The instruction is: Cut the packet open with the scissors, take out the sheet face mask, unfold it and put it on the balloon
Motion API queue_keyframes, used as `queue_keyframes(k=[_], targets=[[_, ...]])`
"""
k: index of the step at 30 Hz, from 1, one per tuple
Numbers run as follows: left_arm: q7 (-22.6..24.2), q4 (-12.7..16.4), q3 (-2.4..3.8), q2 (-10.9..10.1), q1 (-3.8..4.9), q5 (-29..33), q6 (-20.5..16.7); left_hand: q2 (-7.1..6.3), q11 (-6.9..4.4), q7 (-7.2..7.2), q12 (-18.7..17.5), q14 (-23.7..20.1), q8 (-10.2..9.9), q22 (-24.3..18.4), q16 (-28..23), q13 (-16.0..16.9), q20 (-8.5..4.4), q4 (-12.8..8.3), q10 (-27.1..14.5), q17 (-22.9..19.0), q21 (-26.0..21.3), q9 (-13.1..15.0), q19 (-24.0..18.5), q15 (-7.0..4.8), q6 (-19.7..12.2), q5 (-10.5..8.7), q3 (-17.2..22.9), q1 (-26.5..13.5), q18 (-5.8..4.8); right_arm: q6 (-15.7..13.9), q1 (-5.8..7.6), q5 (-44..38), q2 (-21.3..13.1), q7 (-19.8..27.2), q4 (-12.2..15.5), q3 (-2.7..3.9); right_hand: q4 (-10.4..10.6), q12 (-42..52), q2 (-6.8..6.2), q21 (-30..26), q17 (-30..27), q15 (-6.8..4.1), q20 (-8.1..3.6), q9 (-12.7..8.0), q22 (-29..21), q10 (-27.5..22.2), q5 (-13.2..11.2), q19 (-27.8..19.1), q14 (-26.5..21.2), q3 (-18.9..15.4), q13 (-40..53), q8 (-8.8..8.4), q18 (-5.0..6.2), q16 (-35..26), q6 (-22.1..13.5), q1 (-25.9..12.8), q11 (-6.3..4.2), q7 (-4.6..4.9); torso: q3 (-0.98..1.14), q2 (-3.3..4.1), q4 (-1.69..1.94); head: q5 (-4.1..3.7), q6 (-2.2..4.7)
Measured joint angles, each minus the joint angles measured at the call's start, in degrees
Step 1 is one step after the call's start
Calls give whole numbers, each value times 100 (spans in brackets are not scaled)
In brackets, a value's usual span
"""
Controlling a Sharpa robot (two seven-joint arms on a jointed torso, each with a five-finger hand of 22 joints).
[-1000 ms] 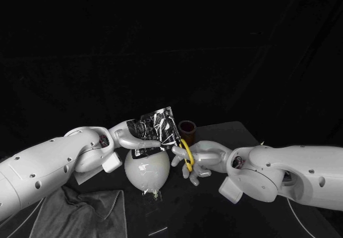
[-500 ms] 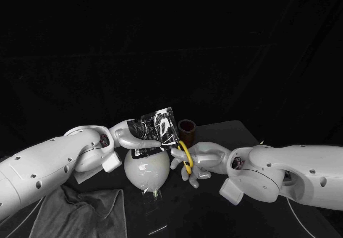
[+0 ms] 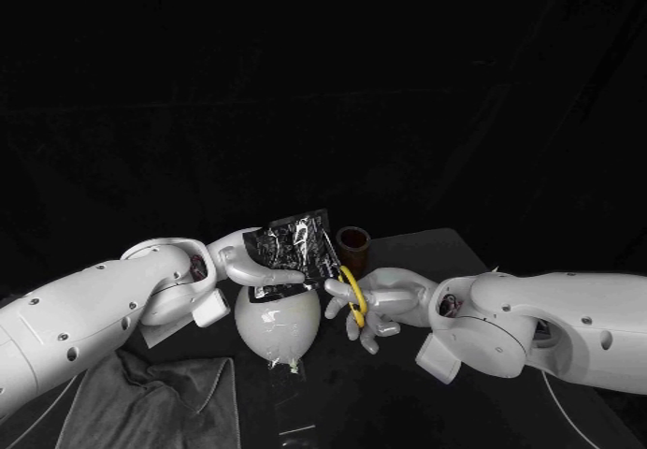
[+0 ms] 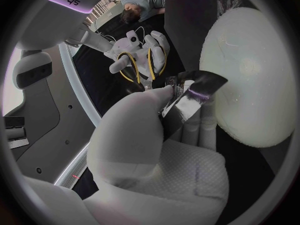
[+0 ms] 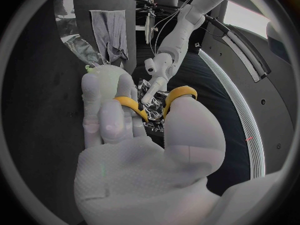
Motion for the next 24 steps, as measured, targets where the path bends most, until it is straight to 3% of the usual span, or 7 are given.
queue_keyframes(k=[12,24], targets=[[63,141,4,-62,3,-322,-22,0,0,-1,0,2,0,4,0,0,0,0,0,0,0,0,0,3,-2,0,0,0,-4,125,17,2,73,-13,-183,0,0,-1,2,0,3,0,0,-2,2,20,0,0,0,0,-2,0,59,0,11,-2,19,12,-2,4,-1,-8,-19],[105,183,8,-86,6,-463,-43,0,9,-12,0,3,-3,5,0,4,0,0,-9,0,0,0,0,5,-13,-1,0,0,-6,206,51,6,53,-22,-173,-5,-7,-12,105,-29,-7,0,0,-16,-14,60,0,0,0,72,-4,2,52,0,-10,-1,38,72,-1,3,-1,-30,-27]])
